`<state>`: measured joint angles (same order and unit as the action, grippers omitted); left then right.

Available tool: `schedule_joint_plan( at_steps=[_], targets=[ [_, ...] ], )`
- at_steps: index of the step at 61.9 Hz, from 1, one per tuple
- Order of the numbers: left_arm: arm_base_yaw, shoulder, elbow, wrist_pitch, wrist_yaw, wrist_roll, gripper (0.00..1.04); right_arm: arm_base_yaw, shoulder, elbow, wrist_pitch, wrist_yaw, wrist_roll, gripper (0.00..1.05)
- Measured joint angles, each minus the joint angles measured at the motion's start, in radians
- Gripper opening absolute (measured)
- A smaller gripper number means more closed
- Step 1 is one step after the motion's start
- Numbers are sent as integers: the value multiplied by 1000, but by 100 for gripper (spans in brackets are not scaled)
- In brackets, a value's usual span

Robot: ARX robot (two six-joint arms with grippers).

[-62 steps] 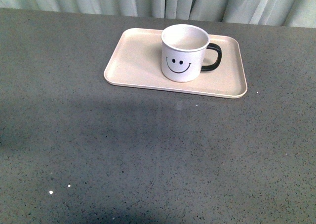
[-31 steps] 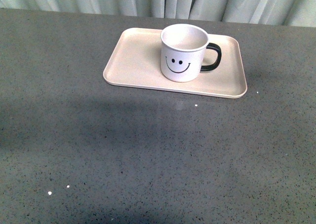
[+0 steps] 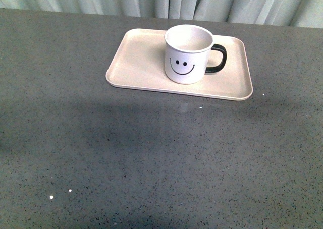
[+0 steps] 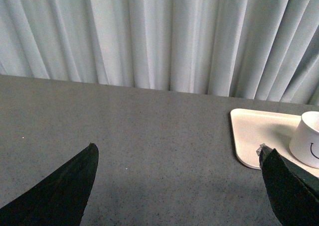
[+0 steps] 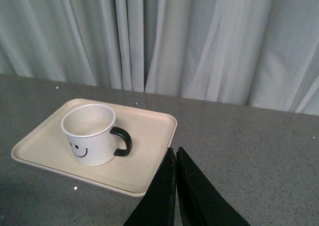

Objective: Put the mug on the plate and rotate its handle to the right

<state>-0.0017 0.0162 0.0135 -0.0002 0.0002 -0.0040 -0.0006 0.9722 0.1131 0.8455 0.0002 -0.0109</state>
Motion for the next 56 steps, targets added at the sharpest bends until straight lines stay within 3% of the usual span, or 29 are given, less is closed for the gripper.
schedule_joint_plan(
  at_steps=[11,56],
  targets=[
    [0,0,0,0,0,0,95,0,-69,-73,2,0,0,2],
    [0,0,0,0,0,0,95,0,-591,-94,-465,0,0,2]
  ],
)
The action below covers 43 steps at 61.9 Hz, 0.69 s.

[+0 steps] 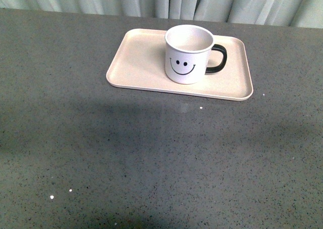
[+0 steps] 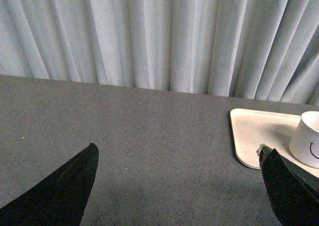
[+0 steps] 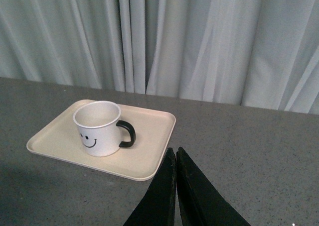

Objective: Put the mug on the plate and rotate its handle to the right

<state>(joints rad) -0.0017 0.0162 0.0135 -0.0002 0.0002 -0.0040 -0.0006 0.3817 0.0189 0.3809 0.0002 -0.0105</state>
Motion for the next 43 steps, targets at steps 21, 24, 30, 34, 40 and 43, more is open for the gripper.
schedule_joint_plan(
  at_steps=[21,24,30,34,40,43],
  targets=[
    [0,0,0,0,0,0,95,0,-129,0,-127,0,0,2],
    [0,0,0,0,0,0,95,0,-143,0,-142,0,0,2],
    [0,0,0,0,0,0,95,0,-169,0,-165,0,0,2],
    [0,0,0,0,0,0,95,0,-186,0,-184,0,0,2],
    [0,0,0,0,0,0,95,0,-230,0,-231,1,0,2],
    [0,0,0,0,0,0,95,0,-311,0,-345,0,0,2]
  ],
)
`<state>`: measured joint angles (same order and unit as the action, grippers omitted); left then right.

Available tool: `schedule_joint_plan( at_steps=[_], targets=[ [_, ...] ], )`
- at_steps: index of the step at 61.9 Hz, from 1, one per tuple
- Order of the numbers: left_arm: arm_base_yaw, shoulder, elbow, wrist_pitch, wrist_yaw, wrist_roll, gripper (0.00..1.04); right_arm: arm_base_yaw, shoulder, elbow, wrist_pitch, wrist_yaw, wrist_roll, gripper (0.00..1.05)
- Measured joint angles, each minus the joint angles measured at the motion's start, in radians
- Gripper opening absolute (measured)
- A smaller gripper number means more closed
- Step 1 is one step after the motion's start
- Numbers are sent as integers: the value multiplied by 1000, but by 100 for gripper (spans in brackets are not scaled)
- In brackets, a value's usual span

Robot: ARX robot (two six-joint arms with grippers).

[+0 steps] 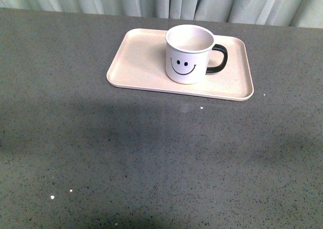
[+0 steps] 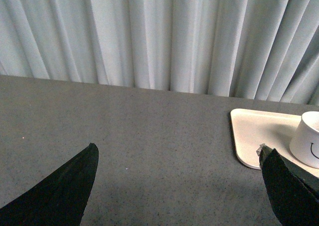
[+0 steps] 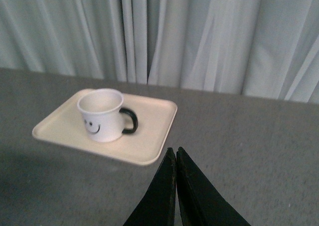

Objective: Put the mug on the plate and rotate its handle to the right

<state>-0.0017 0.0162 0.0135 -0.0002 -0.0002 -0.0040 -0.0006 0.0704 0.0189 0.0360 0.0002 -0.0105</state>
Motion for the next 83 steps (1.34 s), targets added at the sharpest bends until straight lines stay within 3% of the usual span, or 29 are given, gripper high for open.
schedule_joint_plan(
  at_steps=[14,40,46,83],
  targets=[
    [0,0,0,0,0,0,95,0,-64,0,-33,0,0,2],
    [0,0,0,0,0,0,95,0,-64,0,-33,0,0,76],
    [0,0,0,0,0,0,95,0,-64,0,-33,0,0,97],
    [0,0,0,0,0,0,95,0,-64,0,-33,0,0,96]
  ],
)
